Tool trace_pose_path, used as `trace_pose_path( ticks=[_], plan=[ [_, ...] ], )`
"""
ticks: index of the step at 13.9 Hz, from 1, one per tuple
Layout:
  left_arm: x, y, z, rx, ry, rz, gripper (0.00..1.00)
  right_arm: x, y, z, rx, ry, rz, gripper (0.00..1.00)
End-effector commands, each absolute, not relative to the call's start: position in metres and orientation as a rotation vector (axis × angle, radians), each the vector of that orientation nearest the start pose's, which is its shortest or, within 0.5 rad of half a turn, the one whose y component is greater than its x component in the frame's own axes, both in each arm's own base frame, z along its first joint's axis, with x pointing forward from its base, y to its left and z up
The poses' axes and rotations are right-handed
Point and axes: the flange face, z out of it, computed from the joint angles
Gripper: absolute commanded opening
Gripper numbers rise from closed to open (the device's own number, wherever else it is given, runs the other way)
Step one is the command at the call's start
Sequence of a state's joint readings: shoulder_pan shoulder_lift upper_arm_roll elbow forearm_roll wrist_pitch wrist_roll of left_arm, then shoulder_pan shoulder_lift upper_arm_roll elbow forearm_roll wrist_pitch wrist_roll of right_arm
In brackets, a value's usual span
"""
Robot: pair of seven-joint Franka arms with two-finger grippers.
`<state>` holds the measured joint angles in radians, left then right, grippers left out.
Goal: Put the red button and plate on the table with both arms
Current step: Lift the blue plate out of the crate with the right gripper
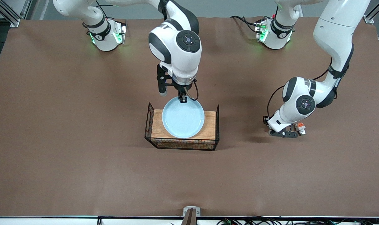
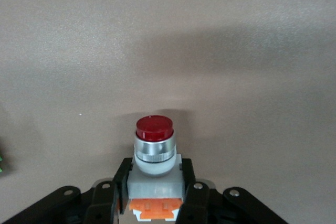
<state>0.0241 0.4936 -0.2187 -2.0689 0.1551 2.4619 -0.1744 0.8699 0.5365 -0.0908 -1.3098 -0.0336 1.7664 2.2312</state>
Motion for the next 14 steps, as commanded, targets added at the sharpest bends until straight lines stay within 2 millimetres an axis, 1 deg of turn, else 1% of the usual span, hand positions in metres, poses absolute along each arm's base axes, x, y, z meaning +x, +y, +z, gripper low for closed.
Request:
trace_pose_path(
  ticks=[1, 2, 3, 4, 5, 6, 7, 8, 10, 12, 13, 14],
  plan=[
    [0.571, -0.112, 0.183, -3.121, 0.229, 0.126, 0.41, 0.497, 0.474, 0.481, -2.483, 2.070, 0.038, 0.01],
    [0.572, -0.112, 0.183, -3.124, 0.227, 0.120, 0.45, 0.503, 0.460, 0.500, -2.499, 2.053, 0.106, 0.01],
    [0.572, -0.112, 0.183, -3.123, 0.229, 0.117, 0.61, 0.508, 0.445, 0.516, -2.522, 2.019, 0.168, 0.01],
    [0.573, -0.112, 0.186, -3.122, 0.226, 0.110, 0.80, 0.515, 0.430, 0.529, -2.553, 1.976, 0.213, 0.01],
    [0.573, -0.112, 0.191, -3.121, 0.224, 0.105, 0.91, 0.525, 0.410, 0.542, -2.585, 1.922, 0.246, 0.01],
    [0.576, -0.111, 0.201, -3.120, 0.219, 0.081, 1.00, 0.533, 0.391, 0.552, -2.616, 1.859, 0.272, 0.01],
    [0.578, -0.109, 0.214, -3.117, 0.209, 0.055, 1.00, 0.539, 0.371, 0.562, -2.677, 1.758, 0.287, 0.01],
    [0.581, -0.103, 0.229, -3.112, 0.196, 0.035, 1.00, 0.546, 0.352, 0.566, -2.731, 1.674, 0.301, 0.01],
    [0.587, -0.089, 0.260, -3.097, 0.171, 0.013, 1.00, 0.567, 0.291, 0.580, -2.815, 1.483, 0.334, 0.01],
    [0.591, -0.083, 0.299, -3.077, 0.147, 0.004, 1.00, 0.591, 0.223, 0.575, -2.887, 1.296, 0.387, 0.01],
    [0.590, -0.078, 0.320, -3.057, 0.136, 0.056, 1.00, 0.601, 0.191, 0.570, -2.902, 1.224, 0.407, 0.01],
    [0.591, -0.066, 0.343, -3.043, 0.107, 0.084, 1.00, 0.610, 0.161, 0.565, -2.916, 1.149, 0.422, 0.01]
  ],
)
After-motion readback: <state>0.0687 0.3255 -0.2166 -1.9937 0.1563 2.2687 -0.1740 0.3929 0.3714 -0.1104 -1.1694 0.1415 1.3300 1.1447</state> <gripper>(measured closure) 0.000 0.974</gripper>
